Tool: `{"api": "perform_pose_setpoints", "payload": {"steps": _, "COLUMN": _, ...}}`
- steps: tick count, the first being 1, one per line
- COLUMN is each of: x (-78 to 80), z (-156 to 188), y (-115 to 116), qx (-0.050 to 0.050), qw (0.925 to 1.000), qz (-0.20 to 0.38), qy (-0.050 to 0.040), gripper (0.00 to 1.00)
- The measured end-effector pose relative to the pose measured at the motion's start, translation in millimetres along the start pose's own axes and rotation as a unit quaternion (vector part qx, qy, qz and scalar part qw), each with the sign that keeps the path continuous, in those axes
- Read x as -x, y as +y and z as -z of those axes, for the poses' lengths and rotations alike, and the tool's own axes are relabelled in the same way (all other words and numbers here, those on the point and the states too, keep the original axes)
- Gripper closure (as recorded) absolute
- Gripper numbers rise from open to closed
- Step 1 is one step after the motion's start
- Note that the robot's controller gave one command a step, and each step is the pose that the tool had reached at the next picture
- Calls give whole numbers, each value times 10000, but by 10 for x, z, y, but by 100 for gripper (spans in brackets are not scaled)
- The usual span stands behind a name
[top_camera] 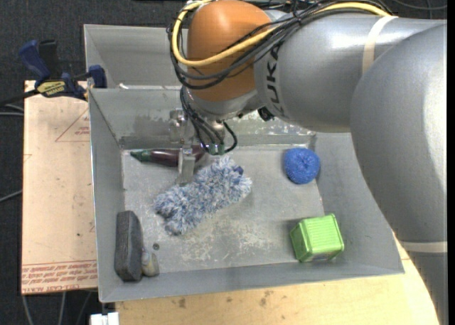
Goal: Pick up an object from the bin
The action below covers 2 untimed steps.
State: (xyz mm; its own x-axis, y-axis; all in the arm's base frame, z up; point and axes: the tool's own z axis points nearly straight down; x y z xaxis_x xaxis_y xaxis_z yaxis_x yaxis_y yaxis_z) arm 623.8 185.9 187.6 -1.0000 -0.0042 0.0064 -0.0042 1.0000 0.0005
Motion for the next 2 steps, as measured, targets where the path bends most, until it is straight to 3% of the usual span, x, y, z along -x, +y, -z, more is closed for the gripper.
{"api": "perform_pose_setpoints", "payload": {"steps": 1, "x": -2, "z": 17, "y": -4, "qx": 1, "qw": 10000, "qz": -4, "qy": -6, "gripper": 0}}
{"api": "perform_pose_setpoints", "payload": {"steps": 2, "x": -259, "z": -59, "y": -510, "qx": -2, "qw": 9836, "qz": 1802, "qy": -34, "gripper": 100}}
